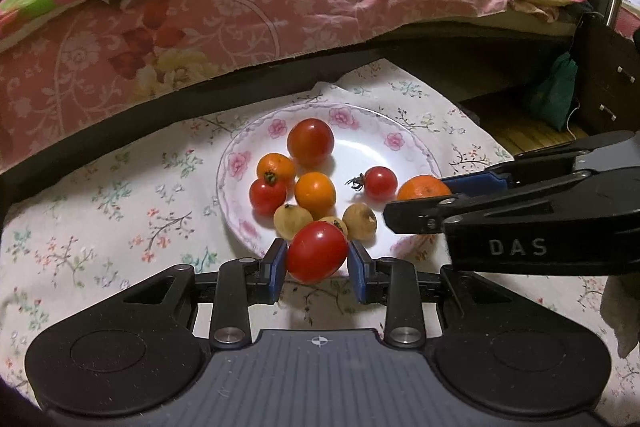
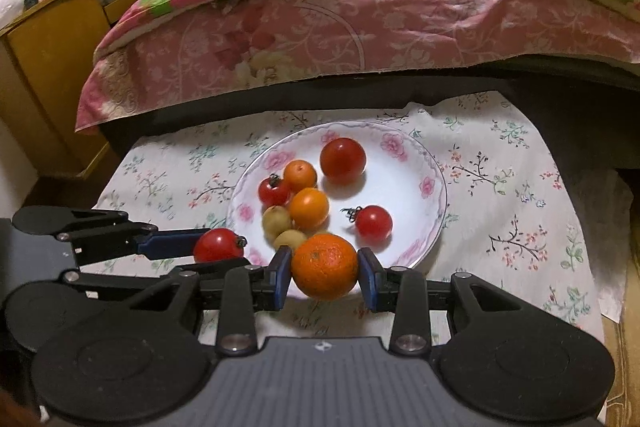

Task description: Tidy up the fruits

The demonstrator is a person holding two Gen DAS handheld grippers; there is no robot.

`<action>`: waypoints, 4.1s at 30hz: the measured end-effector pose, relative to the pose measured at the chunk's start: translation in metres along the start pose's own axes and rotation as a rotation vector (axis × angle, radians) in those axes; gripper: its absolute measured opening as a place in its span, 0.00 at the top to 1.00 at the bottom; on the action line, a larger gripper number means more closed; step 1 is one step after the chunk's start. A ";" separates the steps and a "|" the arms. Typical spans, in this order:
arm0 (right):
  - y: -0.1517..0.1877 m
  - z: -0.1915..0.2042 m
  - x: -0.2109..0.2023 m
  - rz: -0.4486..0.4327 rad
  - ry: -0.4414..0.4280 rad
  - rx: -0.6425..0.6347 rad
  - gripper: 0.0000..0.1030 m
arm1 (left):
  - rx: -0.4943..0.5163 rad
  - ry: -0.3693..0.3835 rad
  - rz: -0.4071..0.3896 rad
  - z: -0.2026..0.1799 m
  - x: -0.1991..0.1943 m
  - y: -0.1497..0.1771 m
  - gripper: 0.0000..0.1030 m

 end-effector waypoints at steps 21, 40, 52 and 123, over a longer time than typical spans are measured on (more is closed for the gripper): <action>-0.003 -0.025 0.037 0.014 0.010 0.106 0.65 | -0.003 -0.024 -0.007 0.010 0.032 -0.008 0.59; -0.020 -0.028 0.024 -0.051 0.007 0.166 0.65 | -0.045 -0.074 -0.042 0.026 0.017 -0.018 0.46; -0.012 -0.021 0.004 -0.048 0.041 0.122 0.64 | -0.057 -0.124 -0.043 0.024 -0.009 -0.009 0.26; 0.112 0.039 -0.134 0.001 0.075 0.100 0.56 | -0.104 -0.346 0.004 -0.008 -0.145 0.093 0.00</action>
Point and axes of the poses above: each gripper's, at about its wrist camera, not at the fingertips, and x roughly the way its jaws point, z to its left, y to its underside, the point moved 8 cm from there along x, roughly the way its jaws point, and after that the axes turned 13 degrees about -z, right-handed, at the moved point
